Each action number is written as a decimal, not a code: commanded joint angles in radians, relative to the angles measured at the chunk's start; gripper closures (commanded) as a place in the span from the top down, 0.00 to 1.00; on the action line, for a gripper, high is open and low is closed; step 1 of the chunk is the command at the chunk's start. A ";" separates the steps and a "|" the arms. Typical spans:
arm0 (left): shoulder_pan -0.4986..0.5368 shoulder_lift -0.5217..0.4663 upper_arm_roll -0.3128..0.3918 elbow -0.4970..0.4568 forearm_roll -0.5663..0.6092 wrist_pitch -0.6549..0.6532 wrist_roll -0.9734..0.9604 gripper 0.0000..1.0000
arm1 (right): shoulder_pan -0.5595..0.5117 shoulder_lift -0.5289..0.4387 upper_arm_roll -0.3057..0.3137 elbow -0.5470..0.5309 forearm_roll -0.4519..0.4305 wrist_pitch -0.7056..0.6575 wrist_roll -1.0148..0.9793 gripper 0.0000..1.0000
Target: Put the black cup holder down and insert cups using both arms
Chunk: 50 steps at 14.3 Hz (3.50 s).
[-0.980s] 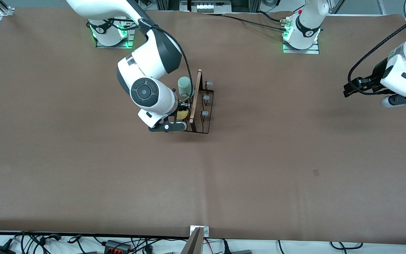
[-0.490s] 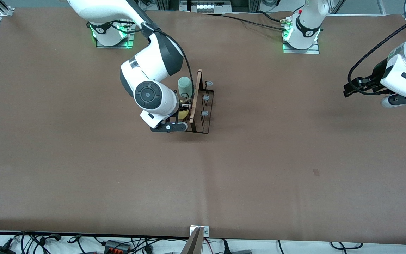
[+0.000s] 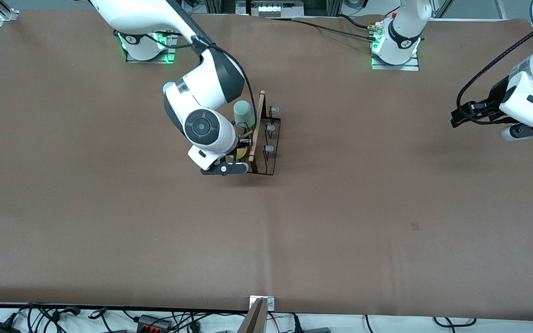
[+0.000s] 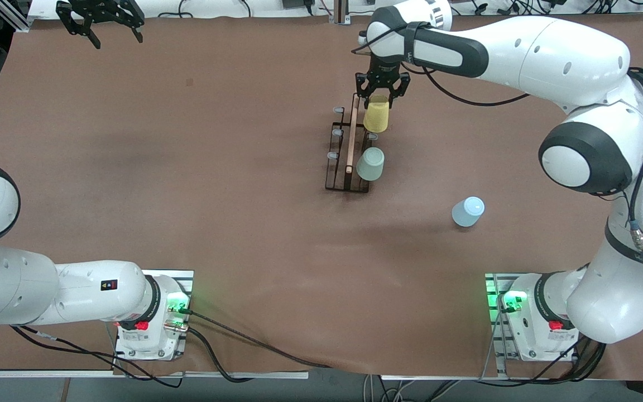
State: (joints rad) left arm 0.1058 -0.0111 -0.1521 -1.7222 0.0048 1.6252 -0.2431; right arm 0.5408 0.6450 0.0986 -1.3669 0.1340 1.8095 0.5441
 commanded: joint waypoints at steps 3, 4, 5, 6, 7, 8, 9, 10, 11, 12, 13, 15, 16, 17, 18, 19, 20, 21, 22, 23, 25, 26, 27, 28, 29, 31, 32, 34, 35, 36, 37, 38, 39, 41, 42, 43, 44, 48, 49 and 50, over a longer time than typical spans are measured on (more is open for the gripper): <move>0.011 0.008 -0.010 0.024 0.011 -0.022 0.004 1.00 | 0.011 0.011 -0.007 -0.001 -0.016 0.030 0.027 0.32; 0.011 0.007 -0.010 0.024 0.011 -0.022 0.004 1.00 | 0.011 0.013 -0.007 -0.003 -0.016 0.037 0.027 0.56; 0.011 0.006 -0.010 0.024 0.011 -0.022 0.004 1.00 | 0.010 0.013 -0.007 -0.001 -0.016 0.040 0.036 1.00; 0.011 0.006 -0.010 0.024 0.011 -0.022 0.004 1.00 | 0.008 0.012 -0.008 0.005 -0.016 0.040 0.043 1.00; 0.011 0.008 -0.010 0.024 0.009 -0.022 0.004 1.00 | 0.008 0.006 -0.013 0.009 -0.016 0.039 0.045 1.00; 0.011 0.008 -0.010 0.024 0.009 -0.022 0.004 1.00 | 0.005 -0.002 -0.014 0.014 -0.025 0.034 0.043 1.00; 0.011 0.007 -0.010 0.024 0.009 -0.022 0.004 1.00 | 0.001 -0.031 -0.013 0.020 -0.058 0.028 0.040 1.00; 0.011 0.008 -0.009 0.024 0.009 -0.022 0.004 1.00 | 0.001 -0.053 -0.013 0.026 -0.100 0.027 0.040 1.00; 0.011 0.007 -0.009 0.024 0.009 -0.022 0.004 1.00 | 0.001 -0.077 -0.013 0.028 -0.135 0.027 0.039 1.00; 0.012 0.006 -0.009 0.024 0.009 -0.022 0.004 1.00 | -0.004 -0.099 -0.014 0.028 -0.154 0.027 0.036 1.00; 0.011 0.008 -0.009 0.024 0.009 -0.022 0.004 1.00 | -0.008 -0.116 -0.020 0.028 -0.174 0.027 0.030 1.00; 0.011 0.008 -0.009 0.024 0.009 -0.022 0.004 1.00 | -0.016 -0.157 -0.042 0.028 -0.221 0.010 0.020 1.00; 0.011 0.008 -0.007 0.024 0.009 -0.022 0.004 1.00 | -0.024 -0.178 -0.065 0.028 -0.223 -0.002 0.019 1.00; 0.012 0.008 -0.007 0.024 0.009 -0.022 0.004 1.00 | -0.033 -0.201 -0.083 0.028 -0.220 -0.019 0.016 1.00; 0.012 0.008 -0.007 0.024 0.009 -0.022 0.004 1.00 | -0.051 -0.218 -0.098 0.028 -0.220 -0.031 0.007 1.00; 0.011 0.008 -0.007 0.024 0.009 -0.022 0.004 1.00 | -0.077 -0.235 -0.103 0.028 -0.220 -0.042 -0.016 1.00; 0.012 0.008 -0.007 0.024 0.009 -0.022 0.004 1.00 | -0.106 -0.245 -0.105 0.028 -0.214 -0.048 -0.038 1.00; 0.011 0.008 -0.007 0.024 0.009 -0.022 0.004 1.00 | -0.140 -0.249 -0.105 0.028 -0.208 -0.053 -0.047 1.00; 0.011 0.008 -0.007 0.024 0.009 -0.022 0.004 1.00 | -0.166 -0.252 -0.105 0.028 -0.205 -0.053 -0.056 1.00; 0.011 0.008 -0.007 0.024 0.009 -0.022 0.004 1.00 | -0.180 -0.263 -0.105 0.028 -0.206 -0.055 -0.065 1.00; 0.011 0.008 -0.007 0.024 0.009 -0.022 0.004 1.00 | -0.189 -0.281 -0.103 0.028 -0.217 -0.055 -0.098 1.00; 0.011 0.008 -0.007 0.024 0.009 -0.022 0.004 1.00 | -0.193 -0.281 -0.108 0.028 -0.218 -0.059 -0.099 1.00; 0.011 0.008 -0.007 0.024 0.009 -0.022 0.004 1.00 | -0.196 -0.284 -0.131 0.029 -0.217 -0.068 -0.104 1.00; 0.011 0.008 -0.007 0.024 0.009 -0.022 0.004 1.00 | -0.208 -0.297 -0.161 0.031 -0.206 -0.084 -0.121 1.00; 0.011 0.008 -0.007 0.024 0.009 -0.022 0.004 1.00 | -0.225 -0.300 -0.177 0.035 -0.198 -0.100 -0.153 1.00; 0.011 0.008 -0.007 0.024 0.009 -0.022 0.004 1.00 | -0.298 -0.310 -0.177 0.035 -0.153 -0.120 -0.235 1.00; 0.011 0.008 -0.007 0.024 0.009 -0.022 0.004 1.00 | -0.341 -0.317 -0.178 0.035 -0.121 -0.130 -0.262 1.00; 0.011 0.008 -0.007 0.026 0.009 -0.022 0.004 1.00 | -0.386 -0.318 -0.178 0.035 -0.106 -0.145 -0.309 1.00; 0.011 0.008 -0.007 0.026 0.009 -0.022 0.004 1.00 | -0.386 -0.336 -0.192 0.035 -0.106 -0.145 -0.344 1.00; 0.011 0.008 -0.007 0.026 0.009 -0.022 0.004 1.00 | -0.389 -0.341 -0.204 0.032 -0.106 -0.142 -0.364 1.00; 0.011 0.008 -0.007 0.026 0.009 -0.022 0.004 1.00 | -0.415 -0.346 -0.206 0.029 -0.105 -0.137 -0.381 1.00; 0.011 0.008 -0.007 0.026 0.009 -0.022 0.004 1.00 | -0.441 -0.356 -0.204 0.025 -0.105 -0.137 -0.409 1.00; 0.011 0.008 -0.007 0.026 0.009 -0.022 0.004 1.00 | -0.453 -0.358 -0.203 0.023 -0.105 -0.137 -0.432 1.00; 0.011 0.008 -0.007 0.026 0.009 -0.022 0.004 1.00 | -0.487 -0.361 -0.191 0.014 -0.105 -0.130 -0.454 1.00; 0.011 0.008 -0.007 0.026 0.009 -0.022 0.004 1.00 | -0.505 -0.384 -0.182 -0.006 -0.105 -0.130 -0.458 1.00; 0.011 0.008 -0.007 0.026 0.009 -0.022 0.004 1.00 | -0.521 -0.399 -0.171 -0.024 -0.105 -0.130 -0.476 1.00; 0.011 0.008 -0.007 0.026 0.009 -0.022 0.004 1.00 | -0.524 -0.418 -0.169 -0.037 -0.105 -0.130 -0.495 1.00; 0.011 0.008 -0.007 0.026 0.009 -0.021 0.004 1.00 | -0.527 -0.452 -0.174 -0.076 -0.116 -0.128 -0.582 1.00; 0.011 0.008 -0.007 0.026 0.009 -0.022 0.004 1.00 | -0.527 -0.471 -0.175 -0.104 -0.114 -0.115 -0.590 1.00; 0.011 0.008 -0.007 0.026 0.009 -0.022 0.004 1.00 | -0.525 -0.502 -0.175 -0.150 -0.114 -0.098 -0.589 1.00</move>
State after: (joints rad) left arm 0.1077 -0.0096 -0.1516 -1.7218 0.0048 1.6251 -0.2431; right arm 0.0325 0.2137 -0.0916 -1.4154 0.0161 1.6774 -0.0101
